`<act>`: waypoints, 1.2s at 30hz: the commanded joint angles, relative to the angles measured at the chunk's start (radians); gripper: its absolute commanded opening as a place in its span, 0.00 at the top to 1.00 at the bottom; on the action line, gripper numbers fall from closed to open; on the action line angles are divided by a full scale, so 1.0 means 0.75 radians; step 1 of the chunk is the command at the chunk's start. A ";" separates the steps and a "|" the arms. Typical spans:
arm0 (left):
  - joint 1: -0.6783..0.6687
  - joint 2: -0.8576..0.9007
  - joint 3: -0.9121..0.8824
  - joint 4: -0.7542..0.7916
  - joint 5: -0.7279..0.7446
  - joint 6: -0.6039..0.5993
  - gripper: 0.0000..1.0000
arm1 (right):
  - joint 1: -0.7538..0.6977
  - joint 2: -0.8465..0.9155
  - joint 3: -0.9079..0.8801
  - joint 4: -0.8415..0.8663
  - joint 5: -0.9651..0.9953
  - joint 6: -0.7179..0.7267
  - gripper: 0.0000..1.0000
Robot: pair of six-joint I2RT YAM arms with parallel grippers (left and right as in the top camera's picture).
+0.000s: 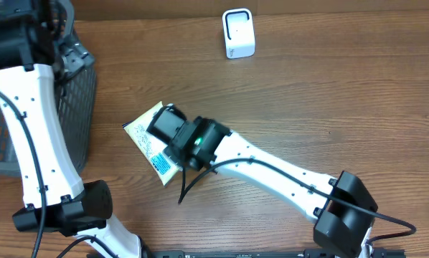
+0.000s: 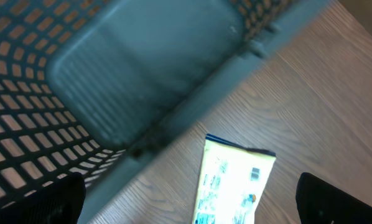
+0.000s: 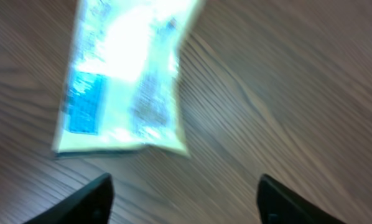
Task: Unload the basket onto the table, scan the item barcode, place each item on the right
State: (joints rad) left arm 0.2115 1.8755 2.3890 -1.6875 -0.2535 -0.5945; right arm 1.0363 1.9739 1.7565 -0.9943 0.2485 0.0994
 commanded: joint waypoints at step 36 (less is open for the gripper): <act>0.058 -0.023 0.021 -0.003 0.200 0.171 0.00 | 0.229 0.461 0.012 0.267 0.162 -0.459 0.17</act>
State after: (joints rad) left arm 0.2569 1.8755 2.3890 -1.6878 -0.1116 -0.4892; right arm 1.2270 2.2868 1.7641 -0.7944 0.3401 -0.2371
